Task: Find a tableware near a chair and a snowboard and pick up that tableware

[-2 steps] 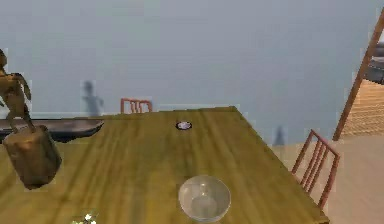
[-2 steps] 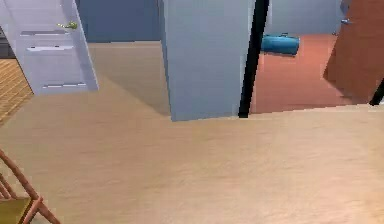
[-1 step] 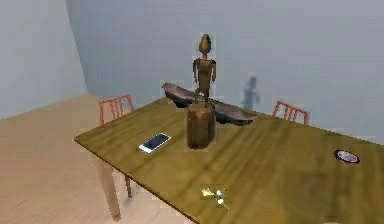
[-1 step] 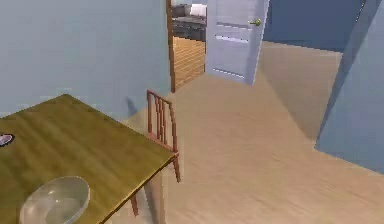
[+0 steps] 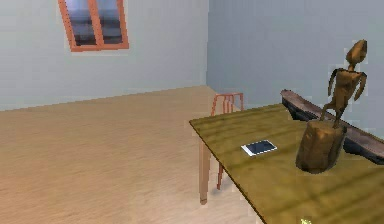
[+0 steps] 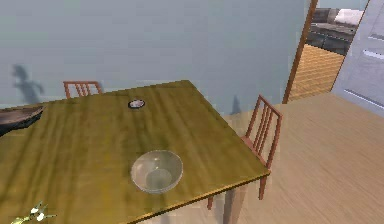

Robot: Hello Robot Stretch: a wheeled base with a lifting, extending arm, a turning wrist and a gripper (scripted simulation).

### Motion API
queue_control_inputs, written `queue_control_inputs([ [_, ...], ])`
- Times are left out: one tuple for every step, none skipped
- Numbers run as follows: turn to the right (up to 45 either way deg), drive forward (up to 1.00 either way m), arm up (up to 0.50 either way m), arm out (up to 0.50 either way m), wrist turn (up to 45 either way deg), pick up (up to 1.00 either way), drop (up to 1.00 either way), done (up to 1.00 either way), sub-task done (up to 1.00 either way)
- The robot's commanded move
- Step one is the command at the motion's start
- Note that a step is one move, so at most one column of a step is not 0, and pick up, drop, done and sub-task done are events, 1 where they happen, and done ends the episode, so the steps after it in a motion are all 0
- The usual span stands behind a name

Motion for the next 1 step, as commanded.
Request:
queue_control_inputs([
  [0.0,0.0,0.5,0.0,0.0,0.0,0.0,0.0,0.0],
])
